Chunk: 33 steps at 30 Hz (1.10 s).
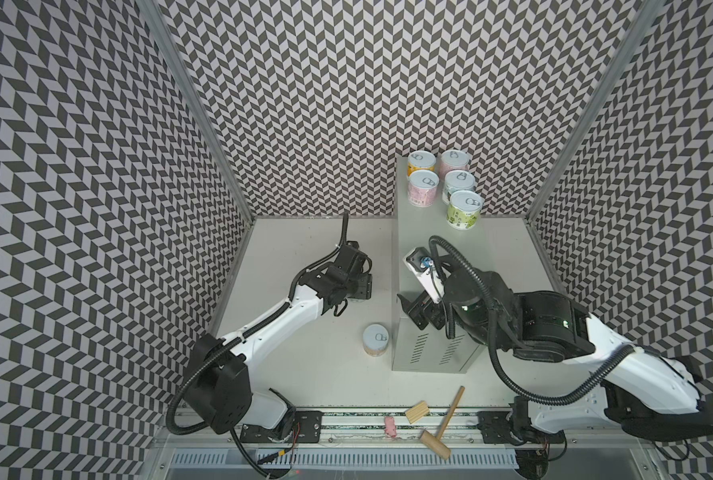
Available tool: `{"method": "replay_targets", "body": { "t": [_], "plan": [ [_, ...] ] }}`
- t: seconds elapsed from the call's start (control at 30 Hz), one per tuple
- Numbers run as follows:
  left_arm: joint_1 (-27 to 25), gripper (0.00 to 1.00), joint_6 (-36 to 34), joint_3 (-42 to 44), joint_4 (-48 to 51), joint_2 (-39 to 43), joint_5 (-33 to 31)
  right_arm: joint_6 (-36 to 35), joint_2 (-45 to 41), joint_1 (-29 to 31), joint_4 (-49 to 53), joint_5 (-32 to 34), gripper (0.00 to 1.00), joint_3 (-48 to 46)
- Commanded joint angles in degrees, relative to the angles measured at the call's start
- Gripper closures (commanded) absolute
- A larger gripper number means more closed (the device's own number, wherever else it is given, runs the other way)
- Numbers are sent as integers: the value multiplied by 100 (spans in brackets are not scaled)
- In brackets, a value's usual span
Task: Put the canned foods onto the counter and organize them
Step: 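Lift the teal-labelled can onto the cabinet top while the right gripper withdraws, then carry the teal-labelled can with the left gripper toward the grouped cans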
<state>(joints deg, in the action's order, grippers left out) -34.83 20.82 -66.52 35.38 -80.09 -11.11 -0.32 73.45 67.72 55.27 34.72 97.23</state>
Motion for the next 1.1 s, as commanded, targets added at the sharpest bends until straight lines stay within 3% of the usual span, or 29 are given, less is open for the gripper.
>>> {"method": "replay_targets", "body": {
  "t": [0.0, 0.3, 0.5, 0.73, 1.07],
  "plan": [
    [46, 48, -449, -571, 399, 471, 40, 232, -284, -767, -683, -291, 1, -193],
    [108, 48, -1282, -2360, 1176, 789, 1423, 354, -1179, -2675, -1486, -1604, 1, -878],
    [83, 47, -1638, -3570, 1623, 615, 2337, 659, -1455, -3495, -1548, -1566, 1, -1076],
    [-174, 46, -1734, -4303, 1825, 291, 2503, 656, -1739, -3656, -1553, -1639, 1, -1273],
    [-955, 46, -1809, -5368, 2346, -518, 1837, 502, -2180, -3658, -1477, -1719, 1, -1466]
  ]
}}
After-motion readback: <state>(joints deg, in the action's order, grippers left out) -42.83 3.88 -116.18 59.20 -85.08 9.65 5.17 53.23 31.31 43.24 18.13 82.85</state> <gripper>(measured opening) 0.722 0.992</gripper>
